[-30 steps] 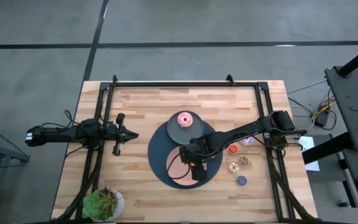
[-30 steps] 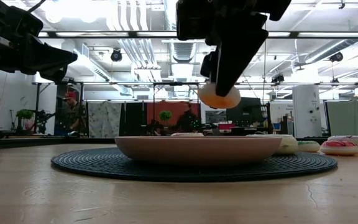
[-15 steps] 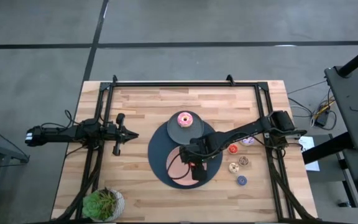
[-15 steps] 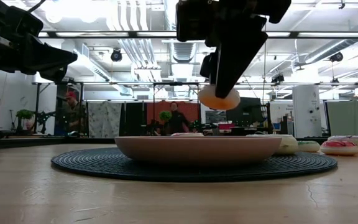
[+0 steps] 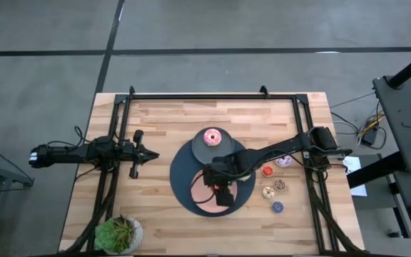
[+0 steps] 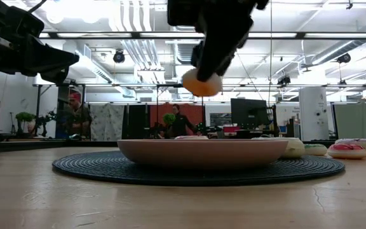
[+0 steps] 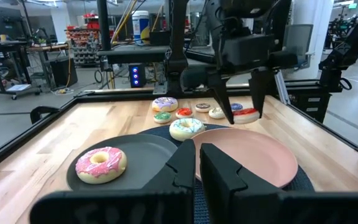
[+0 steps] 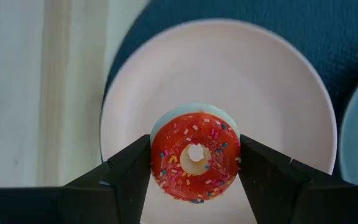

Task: Pick & Place donuts
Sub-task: Put the top small orange doughnut into the pink plate, then put the big purple doughnut into the gray plate

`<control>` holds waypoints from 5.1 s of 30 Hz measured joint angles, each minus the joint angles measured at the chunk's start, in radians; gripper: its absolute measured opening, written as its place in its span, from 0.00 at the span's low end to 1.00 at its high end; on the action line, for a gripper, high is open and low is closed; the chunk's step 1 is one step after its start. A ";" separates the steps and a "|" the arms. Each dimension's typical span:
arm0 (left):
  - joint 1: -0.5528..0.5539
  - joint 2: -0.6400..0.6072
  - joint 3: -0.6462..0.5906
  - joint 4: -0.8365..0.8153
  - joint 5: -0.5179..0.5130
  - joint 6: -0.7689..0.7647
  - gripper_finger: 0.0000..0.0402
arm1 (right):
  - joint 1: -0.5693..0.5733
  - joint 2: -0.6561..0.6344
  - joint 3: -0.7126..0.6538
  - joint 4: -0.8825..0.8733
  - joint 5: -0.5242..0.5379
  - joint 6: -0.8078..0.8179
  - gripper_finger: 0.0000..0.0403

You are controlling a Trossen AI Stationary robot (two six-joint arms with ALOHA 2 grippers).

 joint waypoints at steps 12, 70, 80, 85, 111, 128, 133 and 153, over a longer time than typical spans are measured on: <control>0.000 0.000 0.000 0.000 0.000 0.000 0.00 | 0.021 0.143 0.219 -0.058 -0.003 -0.056 0.53; 0.000 0.000 0.000 0.000 0.000 0.000 0.00 | 0.036 0.217 0.052 0.183 0.000 -0.163 0.53; 0.000 0.000 0.000 0.000 0.000 0.000 0.00 | 0.040 0.217 0.052 0.183 -0.006 -0.243 0.53; 0.000 0.000 0.000 0.000 0.000 0.000 0.00 | 0.052 0.217 0.052 0.183 -0.008 -0.306 0.53; 0.000 0.000 0.000 0.000 0.000 0.000 0.00 | 0.063 0.217 0.049 0.182 -0.006 -0.420 0.53; 0.000 0.000 0.000 0.000 0.000 0.000 0.00 | 0.063 0.217 0.049 0.182 -0.039 -0.416 0.59; 0.000 0.000 0.000 0.000 0.000 0.000 0.00 | 0.063 0.217 0.049 0.182 -0.039 -0.415 0.66; 0.000 0.000 0.000 0.000 0.000 0.000 0.00 | 0.061 0.127 0.071 0.111 -0.026 -0.412 0.70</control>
